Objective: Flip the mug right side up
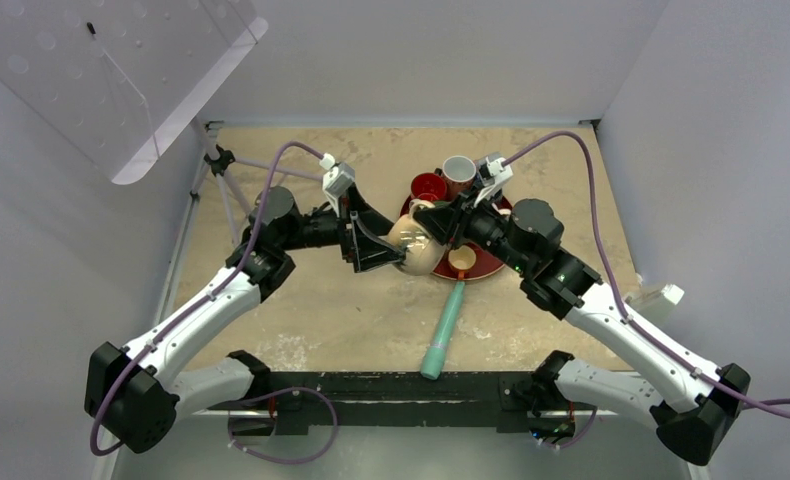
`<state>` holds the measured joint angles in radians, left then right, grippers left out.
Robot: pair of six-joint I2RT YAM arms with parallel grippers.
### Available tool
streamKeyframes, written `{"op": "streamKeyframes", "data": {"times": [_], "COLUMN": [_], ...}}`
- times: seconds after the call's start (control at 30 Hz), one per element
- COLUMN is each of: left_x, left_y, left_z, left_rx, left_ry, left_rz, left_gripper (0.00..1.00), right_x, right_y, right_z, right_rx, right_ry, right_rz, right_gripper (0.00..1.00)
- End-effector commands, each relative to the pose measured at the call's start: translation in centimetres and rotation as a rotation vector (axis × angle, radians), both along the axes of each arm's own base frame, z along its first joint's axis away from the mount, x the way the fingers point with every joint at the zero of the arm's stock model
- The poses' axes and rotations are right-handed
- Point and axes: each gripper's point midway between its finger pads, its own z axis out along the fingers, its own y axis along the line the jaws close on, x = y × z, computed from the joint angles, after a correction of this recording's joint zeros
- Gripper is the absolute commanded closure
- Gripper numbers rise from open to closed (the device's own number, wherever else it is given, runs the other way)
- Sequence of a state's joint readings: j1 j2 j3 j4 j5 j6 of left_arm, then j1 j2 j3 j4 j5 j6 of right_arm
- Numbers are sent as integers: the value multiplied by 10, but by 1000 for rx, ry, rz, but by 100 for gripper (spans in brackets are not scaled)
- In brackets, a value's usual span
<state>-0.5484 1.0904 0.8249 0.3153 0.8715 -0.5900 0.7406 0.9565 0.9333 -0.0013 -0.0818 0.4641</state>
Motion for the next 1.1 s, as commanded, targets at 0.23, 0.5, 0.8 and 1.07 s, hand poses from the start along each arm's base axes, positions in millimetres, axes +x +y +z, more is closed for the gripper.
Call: {"op": "streamKeyframes", "data": {"times": [0.23,0.5,0.8,1.07], "left_x": [-12,1,24,4], "left_y": [-3,5,59,97], "left_z": [12,-17,-120,-180], "left_rx": [-63,54,578,824], "left_ry": [-35,-40,-532,-843], "left_rz": [-50,28,57,-197], "left_gripper": [70,100,100,100], "right_x": [-12,-12,-8,-8], "right_y": [8,21,78,106], "right_z": [94,36,-66,-110], "right_rx": [243,173,5,-144], "right_ry": [-227,-167,27,154], "right_rz": [72,136,272,355], "right_gripper": [100,100,83,67]}}
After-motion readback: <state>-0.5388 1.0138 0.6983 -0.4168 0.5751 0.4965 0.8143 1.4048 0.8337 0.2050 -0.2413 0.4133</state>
